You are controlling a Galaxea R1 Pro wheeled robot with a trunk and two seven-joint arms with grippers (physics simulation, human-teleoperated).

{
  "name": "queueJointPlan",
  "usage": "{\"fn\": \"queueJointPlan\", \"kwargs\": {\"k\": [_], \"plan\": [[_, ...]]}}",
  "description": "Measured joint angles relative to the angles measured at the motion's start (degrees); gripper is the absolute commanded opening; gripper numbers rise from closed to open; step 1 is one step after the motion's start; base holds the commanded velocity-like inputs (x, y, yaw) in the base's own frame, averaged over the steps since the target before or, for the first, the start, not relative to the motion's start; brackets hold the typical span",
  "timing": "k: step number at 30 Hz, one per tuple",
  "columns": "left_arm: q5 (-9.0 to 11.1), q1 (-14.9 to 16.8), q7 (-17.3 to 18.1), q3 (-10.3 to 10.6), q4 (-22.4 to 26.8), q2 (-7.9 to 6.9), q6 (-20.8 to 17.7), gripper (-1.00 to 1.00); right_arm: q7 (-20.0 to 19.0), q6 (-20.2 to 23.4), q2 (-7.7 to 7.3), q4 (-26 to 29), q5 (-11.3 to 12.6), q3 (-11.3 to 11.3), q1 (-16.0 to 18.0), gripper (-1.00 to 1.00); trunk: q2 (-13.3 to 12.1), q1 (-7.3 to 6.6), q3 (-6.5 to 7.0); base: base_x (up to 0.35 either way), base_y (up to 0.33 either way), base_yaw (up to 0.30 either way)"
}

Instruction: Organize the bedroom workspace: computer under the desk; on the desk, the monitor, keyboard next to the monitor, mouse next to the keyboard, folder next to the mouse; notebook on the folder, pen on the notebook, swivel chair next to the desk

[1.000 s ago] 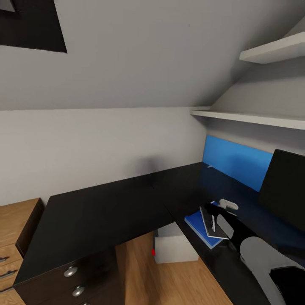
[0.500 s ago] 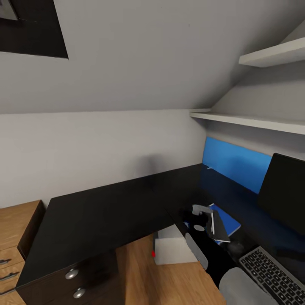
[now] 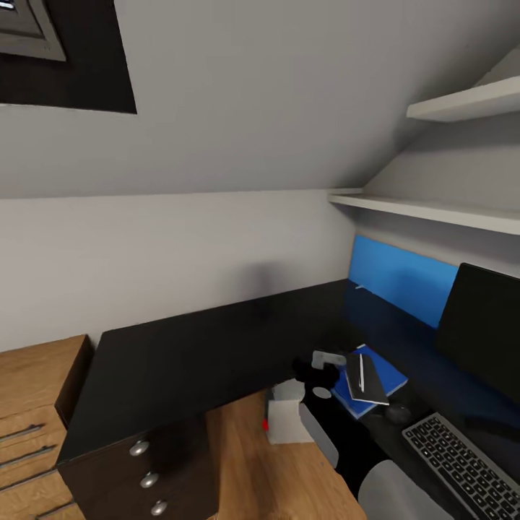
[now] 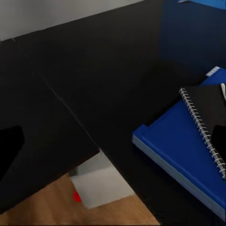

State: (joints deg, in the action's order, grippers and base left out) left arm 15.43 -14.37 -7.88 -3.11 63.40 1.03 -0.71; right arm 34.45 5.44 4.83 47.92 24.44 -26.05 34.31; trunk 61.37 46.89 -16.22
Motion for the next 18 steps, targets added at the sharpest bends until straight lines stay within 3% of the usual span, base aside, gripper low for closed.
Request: {"fn": "queueJointPlan", "kwargs": {"k": [7,13,18], "plan": [[-0.02,0.05,-4.06,0.02,-1.17,0.0,-0.01,1.0,2.61,-1.04,1.17,-0.2,-0.08,-6.01,-0.15,1.0,-2.81,-1.54,1.27,-0.337,0.0,0.278],[0.03,0.53,-4.5,0.02,-6.23,-0.08,-0.06,1.0,3.2,-1.65,1.3,-0.26,-0.08,-7.26,-0.18,1.0,-5.22,-2.86,2.14,-0.337,0.0,0.219],[0.01,4.31,-4.79,0.01,-13.46,-0.25,-0.08,1.0,3.26,-1.78,1.66,-0.32,-0.08,-8.44,-0.19,1.0,-7.23,-3.95,2.72,-0.337,0.0,0.138]]}}
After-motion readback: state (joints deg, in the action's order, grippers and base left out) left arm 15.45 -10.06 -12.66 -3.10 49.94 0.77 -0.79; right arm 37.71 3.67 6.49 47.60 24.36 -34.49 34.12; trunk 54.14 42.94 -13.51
